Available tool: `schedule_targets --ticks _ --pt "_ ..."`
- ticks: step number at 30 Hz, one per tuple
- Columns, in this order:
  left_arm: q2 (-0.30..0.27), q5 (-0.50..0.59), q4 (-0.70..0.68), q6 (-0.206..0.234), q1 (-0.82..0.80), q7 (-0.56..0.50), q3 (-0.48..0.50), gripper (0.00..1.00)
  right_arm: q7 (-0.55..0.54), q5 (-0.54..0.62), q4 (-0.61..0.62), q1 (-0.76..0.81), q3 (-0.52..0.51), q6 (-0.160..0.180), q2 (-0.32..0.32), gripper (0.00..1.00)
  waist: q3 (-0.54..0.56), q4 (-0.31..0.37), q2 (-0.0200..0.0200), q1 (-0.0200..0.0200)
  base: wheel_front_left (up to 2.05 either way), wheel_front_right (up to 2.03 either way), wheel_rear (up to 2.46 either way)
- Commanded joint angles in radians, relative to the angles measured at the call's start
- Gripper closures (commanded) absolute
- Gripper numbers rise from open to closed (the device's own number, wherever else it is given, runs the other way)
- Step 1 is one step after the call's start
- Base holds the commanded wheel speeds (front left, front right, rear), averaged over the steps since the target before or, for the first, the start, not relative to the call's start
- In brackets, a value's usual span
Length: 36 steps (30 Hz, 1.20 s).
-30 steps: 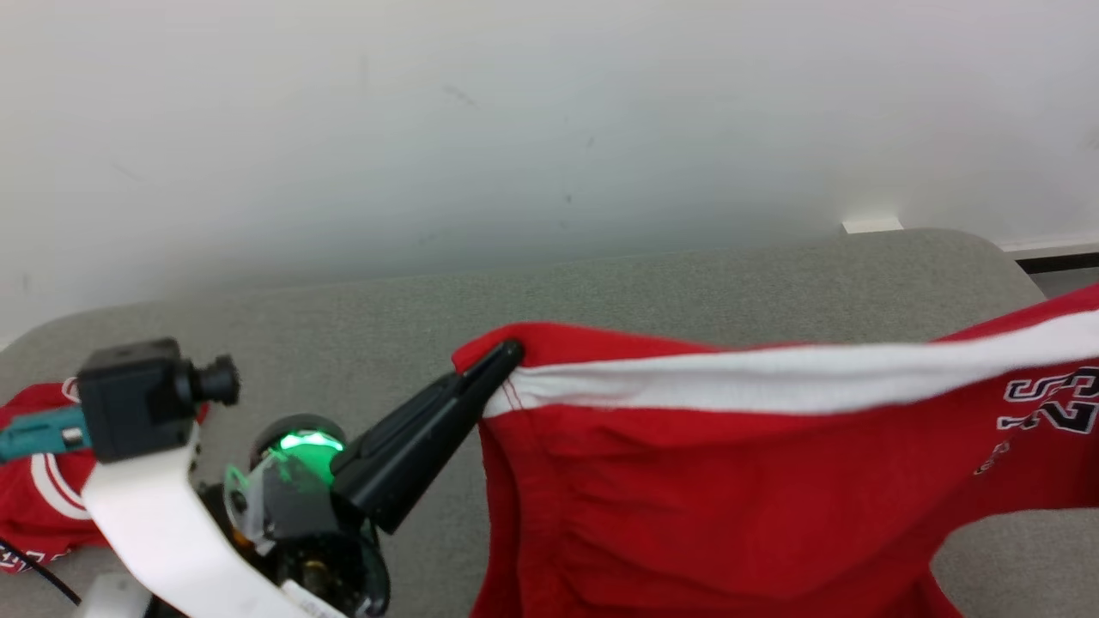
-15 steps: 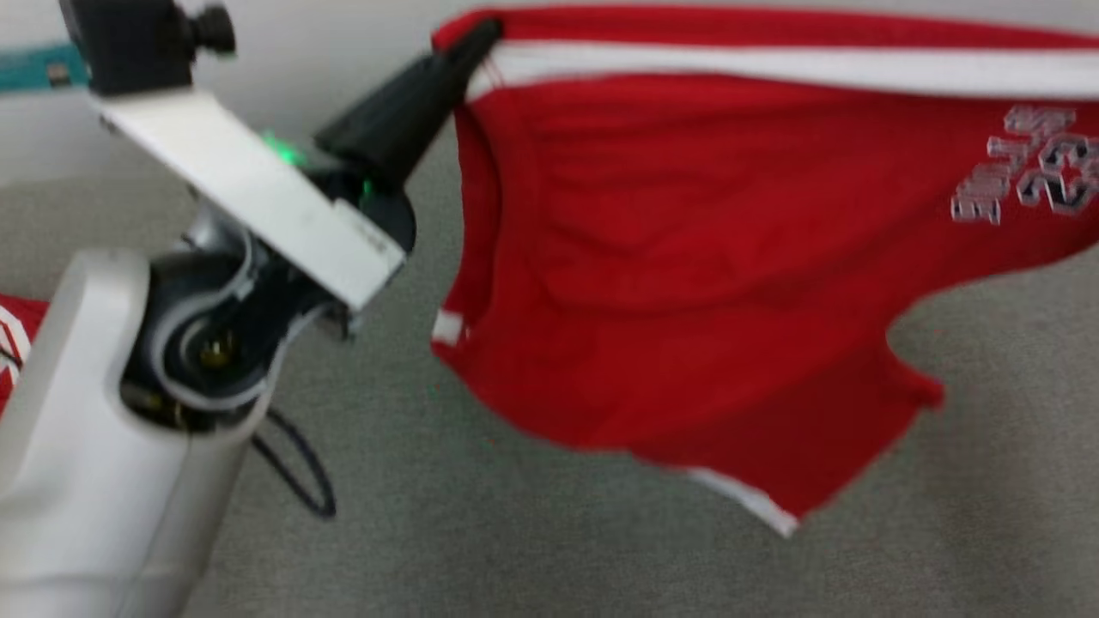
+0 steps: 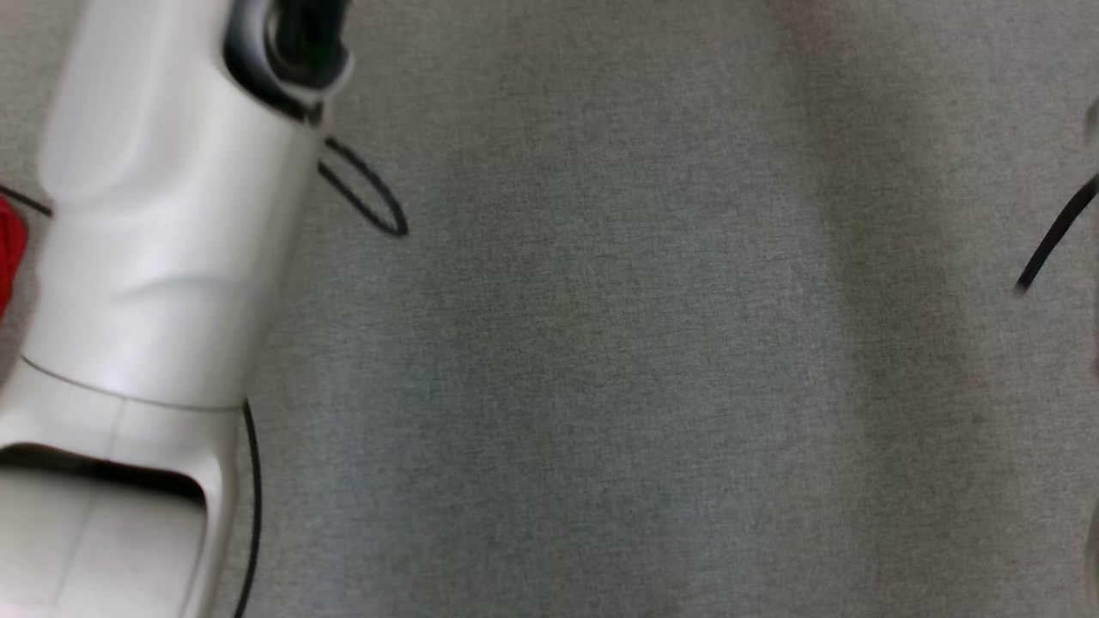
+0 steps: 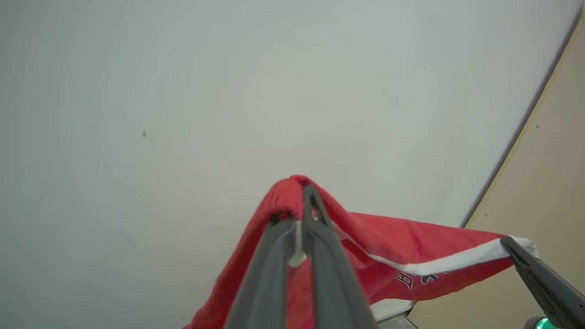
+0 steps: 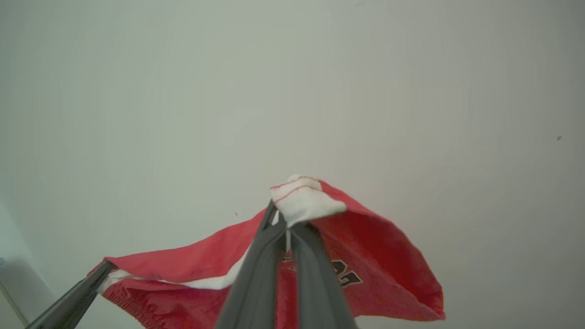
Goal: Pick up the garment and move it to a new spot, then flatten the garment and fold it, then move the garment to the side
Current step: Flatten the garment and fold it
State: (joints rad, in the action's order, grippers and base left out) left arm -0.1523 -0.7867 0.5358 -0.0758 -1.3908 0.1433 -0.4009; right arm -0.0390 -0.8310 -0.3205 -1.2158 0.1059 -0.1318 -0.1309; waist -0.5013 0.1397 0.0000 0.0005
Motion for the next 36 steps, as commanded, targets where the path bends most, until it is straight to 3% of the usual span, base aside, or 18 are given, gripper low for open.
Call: schedule_targets --ticks 1,5,9,19,24,29,33,36 --pt "-0.003 0.009 0.034 -0.019 0.031 0.037 -0.008 1.0 0.008 0.007 -0.004 0.063 0.022 0.002 -0.01 1.0 0.01 -0.008 0.0 -0.0005 0.0 0.0 0.0" --pt "0.003 -0.031 0.093 -0.049 0.19 0.096 -0.043 1.0 0.038 -0.03 0.029 0.274 0.089 0.002 -0.051 1.0 0.067 -0.026 0.0 -0.0005 0.0 0.0 0.0" --pt "-0.027 -0.075 0.039 -0.055 0.406 0.111 -0.126 1.0 0.068 -0.075 0.107 0.534 0.113 0.002 -0.111 1.0 0.115 -0.045 0.0 -0.0005 0.0 0.0 0.0" --pt "-0.194 -0.229 -0.222 -0.048 0.933 0.087 -0.265 1.0 -0.001 -0.174 0.328 1.126 0.168 0.002 -0.27 1.0 0.285 -0.067 0.0 -0.0005 0.0 0.0 0.0" --pt "-0.276 -0.297 -0.427 0.045 1.2 0.043 -0.28 1.0 -0.045 -0.177 0.454 1.402 0.133 0.002 -0.345 1.0 0.372 -0.076 0.0 -0.0005 0.0 0.0 0.0" --pt "-0.359 -0.359 -0.675 0.145 1.399 0.014 -0.272 1.0 -0.1 -0.177 0.608 1.635 0.032 0.002 -0.375 1.0 0.404 -0.104 0.0 -0.0005 0.0 0.0 0.0" --pt "-0.395 -0.412 -0.807 0.162 1.425 -0.035 -0.261 1.0 -0.181 -0.199 0.692 1.673 -0.049 0.002 -0.368 1.0 0.406 -0.129 0.0 -0.0005 0.0 0.0 0.0" --pt "-0.378 -0.47 -0.861 0.174 1.38 -0.083 -0.247 1.0 -0.263 -0.21 0.712 1.602 -0.092 0.002 -0.358 1.0 0.388 -0.148 0.0 -0.0005 0.0 0.0 0.0"
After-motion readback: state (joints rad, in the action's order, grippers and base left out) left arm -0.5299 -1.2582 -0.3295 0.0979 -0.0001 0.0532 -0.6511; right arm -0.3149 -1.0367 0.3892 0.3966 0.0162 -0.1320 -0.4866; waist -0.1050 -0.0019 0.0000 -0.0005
